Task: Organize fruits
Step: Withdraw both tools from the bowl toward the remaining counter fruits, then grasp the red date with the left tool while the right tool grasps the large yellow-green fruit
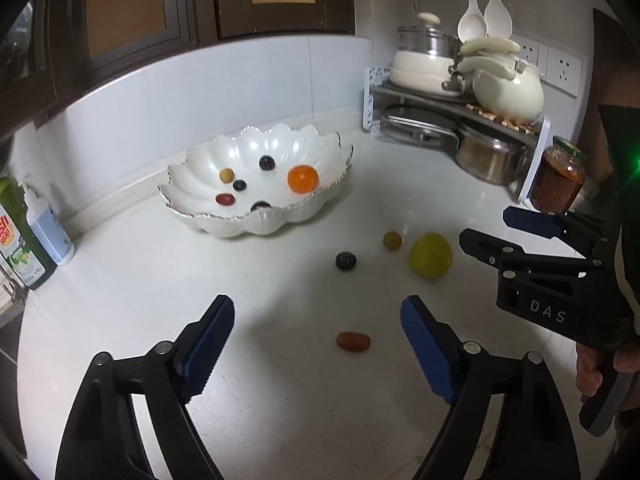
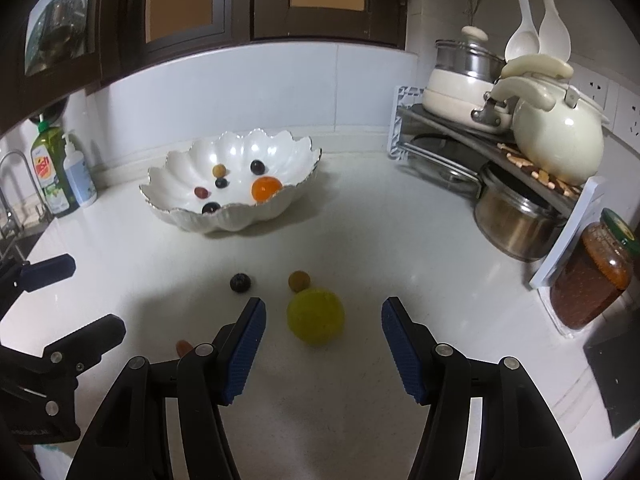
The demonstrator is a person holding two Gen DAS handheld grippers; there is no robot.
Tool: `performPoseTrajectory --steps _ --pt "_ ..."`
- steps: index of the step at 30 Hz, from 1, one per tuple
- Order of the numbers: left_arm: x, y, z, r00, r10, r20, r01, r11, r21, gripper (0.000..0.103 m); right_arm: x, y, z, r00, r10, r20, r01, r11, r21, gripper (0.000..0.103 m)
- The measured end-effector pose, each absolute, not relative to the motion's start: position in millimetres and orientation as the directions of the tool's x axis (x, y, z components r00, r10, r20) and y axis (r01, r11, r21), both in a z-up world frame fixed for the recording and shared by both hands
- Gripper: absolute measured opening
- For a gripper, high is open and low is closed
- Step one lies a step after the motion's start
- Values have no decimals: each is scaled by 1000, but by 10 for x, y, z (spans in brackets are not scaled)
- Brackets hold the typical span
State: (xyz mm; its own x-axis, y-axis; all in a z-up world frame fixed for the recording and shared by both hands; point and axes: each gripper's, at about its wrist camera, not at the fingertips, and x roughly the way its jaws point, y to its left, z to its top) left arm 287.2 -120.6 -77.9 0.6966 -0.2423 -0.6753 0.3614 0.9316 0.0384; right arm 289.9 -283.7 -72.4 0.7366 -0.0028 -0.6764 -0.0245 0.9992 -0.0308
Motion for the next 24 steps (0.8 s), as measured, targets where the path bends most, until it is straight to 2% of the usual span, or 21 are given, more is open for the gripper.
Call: performPoseTrajectory --steps 24 --pt "3078 -1379 -1428 563 -281 -777 400 916 -41 59 3290 -2868 -1251 634 57 -771 -68 998 17 61"
